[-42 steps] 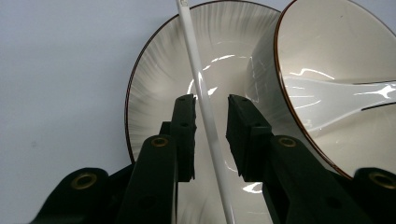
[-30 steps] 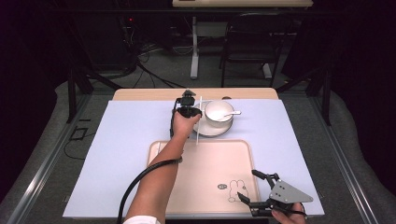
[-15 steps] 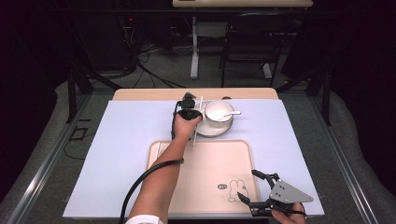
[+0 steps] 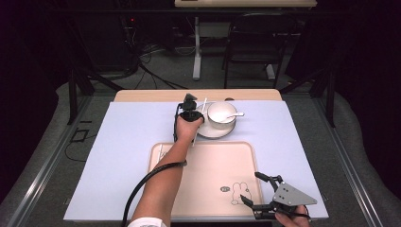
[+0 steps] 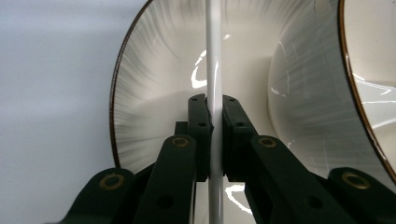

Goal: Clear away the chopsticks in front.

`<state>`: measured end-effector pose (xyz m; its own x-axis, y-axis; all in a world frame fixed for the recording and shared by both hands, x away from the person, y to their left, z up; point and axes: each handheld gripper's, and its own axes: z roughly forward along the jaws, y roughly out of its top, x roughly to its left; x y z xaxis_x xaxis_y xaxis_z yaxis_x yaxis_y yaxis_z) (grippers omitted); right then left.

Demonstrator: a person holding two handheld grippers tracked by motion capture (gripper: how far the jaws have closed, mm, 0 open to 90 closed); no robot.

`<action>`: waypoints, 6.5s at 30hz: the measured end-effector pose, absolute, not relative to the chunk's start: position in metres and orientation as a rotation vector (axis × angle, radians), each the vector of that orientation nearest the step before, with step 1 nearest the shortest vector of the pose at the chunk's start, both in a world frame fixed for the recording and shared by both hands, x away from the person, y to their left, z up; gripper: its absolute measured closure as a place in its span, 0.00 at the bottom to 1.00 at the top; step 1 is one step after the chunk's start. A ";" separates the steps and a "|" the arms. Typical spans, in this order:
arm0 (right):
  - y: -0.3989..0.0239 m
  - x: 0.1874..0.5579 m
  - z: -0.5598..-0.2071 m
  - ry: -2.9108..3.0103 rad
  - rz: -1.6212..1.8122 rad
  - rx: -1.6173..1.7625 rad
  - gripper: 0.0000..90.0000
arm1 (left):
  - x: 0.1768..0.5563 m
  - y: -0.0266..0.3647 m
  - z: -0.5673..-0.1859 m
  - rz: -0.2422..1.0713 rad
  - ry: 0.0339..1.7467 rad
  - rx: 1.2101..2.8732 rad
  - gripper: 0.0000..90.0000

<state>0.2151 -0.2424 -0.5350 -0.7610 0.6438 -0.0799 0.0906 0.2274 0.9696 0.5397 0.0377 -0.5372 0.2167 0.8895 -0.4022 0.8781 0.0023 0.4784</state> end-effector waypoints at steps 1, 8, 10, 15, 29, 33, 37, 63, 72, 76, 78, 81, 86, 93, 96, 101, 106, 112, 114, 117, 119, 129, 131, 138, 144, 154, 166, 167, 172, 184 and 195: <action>-0.242 0.215 -0.535 2.036 1.560 0.674 0.16 | 0.540 0.038 -0.537 0.022 1.636 1.846 0.94; -0.242 0.215 -0.535 2.039 1.558 0.673 0.16 | 0.539 0.047 -0.532 0.029 1.644 1.799 0.94; -0.242 0.215 -0.535 2.039 1.558 0.672 0.16 | 0.539 0.048 -0.530 0.027 1.644 1.797 0.94; -0.242 0.215 -0.535 2.040 1.556 0.671 0.16 | 0.537 0.051 -0.526 0.036 1.648 1.785 0.94; -0.242 0.215 -0.535 2.038 1.554 0.673 0.16 | 0.532 0.067 -0.510 0.067 1.668 1.743 0.94; -0.242 0.215 -0.535 2.040 1.554 0.674 0.16 | 0.530 0.074 -0.505 0.078 1.673 1.727 0.94; -0.242 0.215 -0.535 2.042 1.554 0.677 0.16 | 0.528 0.082 -0.499 0.093 1.680 1.715 0.94; -0.242 0.215 -0.536 2.042 1.547 0.676 0.16 | 0.503 0.126 -0.448 0.204 1.672 1.678 0.94; -0.242 0.215 -0.536 2.043 1.543 0.673 0.16 | 0.491 0.132 -0.436 0.210 1.664 1.684 0.94; -0.242 0.215 -0.536 2.043 1.541 0.672 0.16 | 0.484 0.135 -0.435 0.215 1.657 1.692 0.94; -0.242 0.215 -0.536 2.044 1.540 0.672 0.16 | 0.480 0.138 -0.435 0.212 1.653 1.691 0.94; -0.241 0.215 -0.536 2.043 1.540 0.670 0.16 | 0.474 0.140 -0.437 0.203 1.647 1.690 0.94; -0.241 0.215 -0.536 2.045 1.538 0.673 0.16 | 0.462 0.143 -0.442 0.201 1.631 1.704 0.94; -0.241 0.215 -0.536 2.048 1.535 0.671 0.16 | 0.450 0.146 -0.450 0.183 1.621 1.700 0.94; -0.241 0.215 -0.536 2.047 1.535 0.670 0.16 | 0.441 0.150 -0.457 0.169 1.610 1.699 0.94; -0.240 0.215 -0.536 2.049 1.534 0.669 0.16 | 0.432 0.153 -0.466 0.161 1.608 1.697 0.94; -0.240 0.215 -0.536 2.049 1.532 0.666 0.16 | 0.421 0.156 -0.474 0.149 1.597 1.686 0.94; -0.240 0.214 -0.536 2.051 1.532 0.664 0.16 | 0.408 0.159 -0.484 0.150 1.597 1.696 0.94; -0.240 0.214 -0.536 2.055 1.533 0.668 0.16 | 0.403 0.161 -0.488 0.158 1.594 1.701 0.94; -0.240 0.214 -0.536 2.055 1.532 0.668 0.16 | 0.396 0.163 -0.494 0.152 1.598 1.692 0.94; -0.240 0.215 -0.536 2.054 1.530 0.660 0.16 | 0.390 0.165 -0.497 0.143 1.598 1.684 0.94; -0.239 0.214 -0.536 2.055 1.533 0.665 0.16 | 0.364 0.173 -0.516 0.120 1.615 1.675 0.94; -0.239 0.214 -0.536 2.055 1.531 0.662 0.16 | 0.360 0.174 -0.519 0.114 1.618 1.675 0.94; -0.239 0.214 -0.536 2.055 1.529 0.663 0.16 | 0.344 0.180 -0.528 0.148 1.637 1.686 0.94; -0.239 0.214 -0.536 2.057 1.526 0.659 0.16 | 0.329 0.189 -0.534 0.146 1.656 1.687 0.94; -0.239 0.214 -0.536 2.058 1.526 0.661 0.16 | 0.316 0.196 -0.539 0.130 1.690 1.691 0.94; -0.238 0.214 -0.536 2.061 1.525 0.660 0.16 | 0.312 0.197 -0.544 0.135 1.724 1.711 0.94; -0.238 0.214 -0.536 2.061 1.525 0.660 0.16 | 0.312 0.197 -0.544 0.135 1.724 1.711 0.94; -0.239 0.214 -0.537 2.063 1.527 0.661 0.16 | 0.312 0.199 -0.546 0.153 1.736 1.713 0.94; -0.238 0.214 -0.537 2.065 1.526 0.658 0.16 | 0.314 0.199 -0.548 0.163 1.747 1.715 0.93; -0.238 0.214 -0.537 2.068 1.527 0.658 0.16 | 0.314 0.198 -0.548 0.165 1.745 1.710 0.93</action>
<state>0.2138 -0.2383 -0.5366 -0.7674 0.6338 -0.0969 0.0940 0.2607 0.9608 0.3145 0.1984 -0.5484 0.0936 0.9235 -0.3720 0.8375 0.1291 0.5310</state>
